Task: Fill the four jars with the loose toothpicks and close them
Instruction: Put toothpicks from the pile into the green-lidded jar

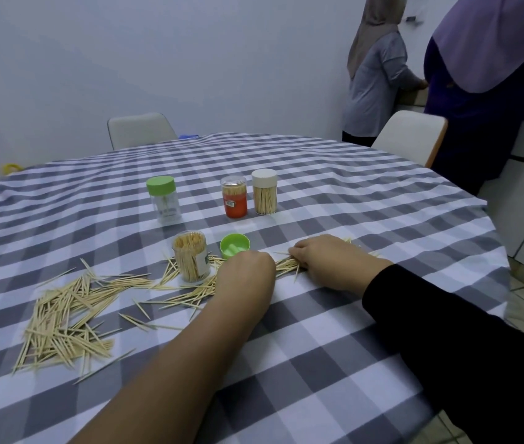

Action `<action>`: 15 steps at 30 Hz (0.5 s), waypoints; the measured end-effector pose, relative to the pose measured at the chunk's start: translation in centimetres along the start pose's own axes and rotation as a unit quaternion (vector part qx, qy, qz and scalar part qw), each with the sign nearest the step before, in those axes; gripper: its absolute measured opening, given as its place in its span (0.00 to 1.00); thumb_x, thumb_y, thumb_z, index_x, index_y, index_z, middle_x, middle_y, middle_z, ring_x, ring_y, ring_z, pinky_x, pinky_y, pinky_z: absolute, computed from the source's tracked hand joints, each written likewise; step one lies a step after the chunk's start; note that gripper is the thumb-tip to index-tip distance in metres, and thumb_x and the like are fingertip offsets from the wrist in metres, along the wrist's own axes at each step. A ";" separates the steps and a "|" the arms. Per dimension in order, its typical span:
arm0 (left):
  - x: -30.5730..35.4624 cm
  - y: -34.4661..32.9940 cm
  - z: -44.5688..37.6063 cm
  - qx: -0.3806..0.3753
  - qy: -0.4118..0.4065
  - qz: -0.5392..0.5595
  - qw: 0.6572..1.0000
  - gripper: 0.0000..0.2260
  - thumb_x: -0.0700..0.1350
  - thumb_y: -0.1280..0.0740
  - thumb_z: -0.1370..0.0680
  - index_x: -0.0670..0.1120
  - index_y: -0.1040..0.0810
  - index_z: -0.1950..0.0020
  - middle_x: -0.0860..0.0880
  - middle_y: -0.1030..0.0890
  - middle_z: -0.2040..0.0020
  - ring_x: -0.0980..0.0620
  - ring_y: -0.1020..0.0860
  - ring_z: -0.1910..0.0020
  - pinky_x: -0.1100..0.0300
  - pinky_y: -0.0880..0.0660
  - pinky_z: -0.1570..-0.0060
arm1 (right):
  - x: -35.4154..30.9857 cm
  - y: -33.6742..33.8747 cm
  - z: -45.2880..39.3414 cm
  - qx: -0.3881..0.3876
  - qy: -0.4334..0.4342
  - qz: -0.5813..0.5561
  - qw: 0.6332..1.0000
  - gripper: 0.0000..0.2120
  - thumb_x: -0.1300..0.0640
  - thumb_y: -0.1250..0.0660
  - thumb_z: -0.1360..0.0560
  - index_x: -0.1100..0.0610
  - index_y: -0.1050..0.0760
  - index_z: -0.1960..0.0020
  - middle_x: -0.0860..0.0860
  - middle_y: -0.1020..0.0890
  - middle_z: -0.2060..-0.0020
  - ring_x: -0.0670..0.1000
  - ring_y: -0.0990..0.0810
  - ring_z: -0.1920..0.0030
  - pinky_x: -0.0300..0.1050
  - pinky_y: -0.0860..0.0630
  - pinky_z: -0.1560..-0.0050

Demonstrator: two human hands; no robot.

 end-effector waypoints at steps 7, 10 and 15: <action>1.2 0.8 1.6 0.020 -0.021 -0.032 0.999 0.12 0.39 0.36 0.22 0.44 0.26 0.39 0.44 0.21 0.44 0.45 0.23 0.45 0.58 0.30 0.54 | -0.8 -1.5 -0.2 -0.063 -0.039 -0.026 0.997 0.29 0.64 0.48 0.21 0.61 0.55 0.23 0.59 0.38 0.28 0.58 0.36 0.30 0.51 0.37 0.31; 1.5 1.1 1.7 0.020 -0.017 -0.027 0.999 0.11 0.38 0.37 0.22 0.43 0.24 0.41 0.44 0.21 0.44 0.45 0.23 0.45 0.59 0.33 0.57 | -0.9 -1.0 -0.3 -0.032 -0.051 -0.017 0.998 0.25 0.62 0.47 0.20 0.63 0.47 0.25 0.60 0.34 0.32 0.59 0.34 0.33 0.49 0.34 0.35; 1.5 1.5 2.0 0.035 -0.005 -0.016 0.999 0.12 0.37 0.40 0.21 0.41 0.25 0.39 0.43 0.24 0.42 0.45 0.24 0.43 0.58 0.33 0.56 | -1.6 -0.2 0.2 0.020 -0.057 -0.002 0.998 0.12 0.63 0.47 0.21 0.63 0.30 0.42 0.59 0.29 0.44 0.58 0.30 0.42 0.48 0.31 0.49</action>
Point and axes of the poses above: each hand's wrist, its own z-axis away from the middle knuckle, its own y-axis out of the back of the hand, x = y × z, the point moved 9 cm from there along -z, towards the middle knuckle
